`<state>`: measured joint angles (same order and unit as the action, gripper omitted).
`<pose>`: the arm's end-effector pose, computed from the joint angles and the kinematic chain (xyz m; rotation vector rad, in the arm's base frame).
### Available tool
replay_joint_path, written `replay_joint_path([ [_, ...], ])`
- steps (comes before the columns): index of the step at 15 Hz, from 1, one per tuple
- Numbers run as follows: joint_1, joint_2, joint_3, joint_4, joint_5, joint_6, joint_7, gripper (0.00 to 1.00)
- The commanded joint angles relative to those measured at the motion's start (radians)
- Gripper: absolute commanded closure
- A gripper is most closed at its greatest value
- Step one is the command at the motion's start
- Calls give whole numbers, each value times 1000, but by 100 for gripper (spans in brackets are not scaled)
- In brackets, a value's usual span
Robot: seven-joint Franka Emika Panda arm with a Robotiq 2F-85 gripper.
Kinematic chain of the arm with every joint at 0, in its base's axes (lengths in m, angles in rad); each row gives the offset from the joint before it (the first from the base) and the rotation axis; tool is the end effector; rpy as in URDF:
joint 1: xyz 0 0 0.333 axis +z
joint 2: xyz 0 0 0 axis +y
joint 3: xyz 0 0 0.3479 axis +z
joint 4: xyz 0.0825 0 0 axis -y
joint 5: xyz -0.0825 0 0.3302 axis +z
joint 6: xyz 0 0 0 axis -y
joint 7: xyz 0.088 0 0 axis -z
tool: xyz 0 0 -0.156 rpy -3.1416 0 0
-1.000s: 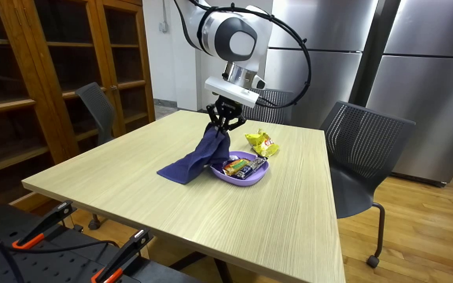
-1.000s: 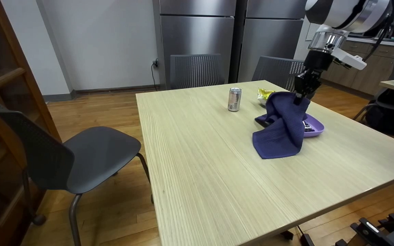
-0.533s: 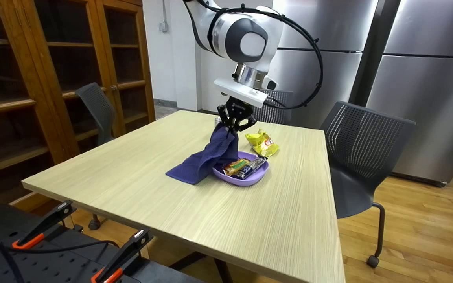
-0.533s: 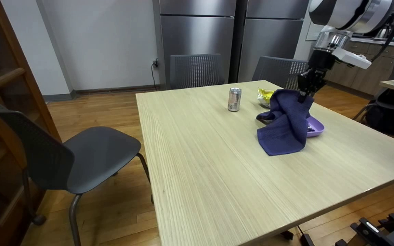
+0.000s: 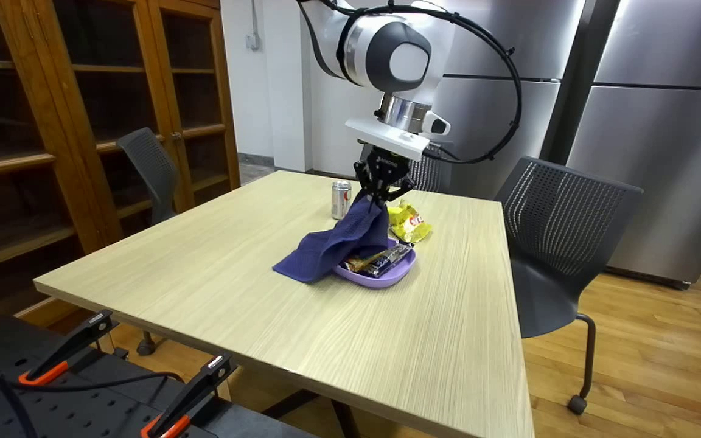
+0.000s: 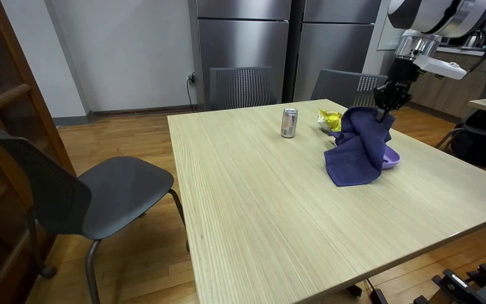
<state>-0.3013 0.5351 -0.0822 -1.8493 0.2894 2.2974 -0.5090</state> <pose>0.5740 -0.2101 0.2458 -2.9555 0.0985 0.0030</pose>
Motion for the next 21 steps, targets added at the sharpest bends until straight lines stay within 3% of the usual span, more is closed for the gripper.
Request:
replay_joint_path([
  [1,-9,18,-4,40,-48,-8,70,99],
  [19,-7,62,-33,76,-129,-18,179,99],
  [21,-6,65,-33,74,-134,-17,181,70],
])
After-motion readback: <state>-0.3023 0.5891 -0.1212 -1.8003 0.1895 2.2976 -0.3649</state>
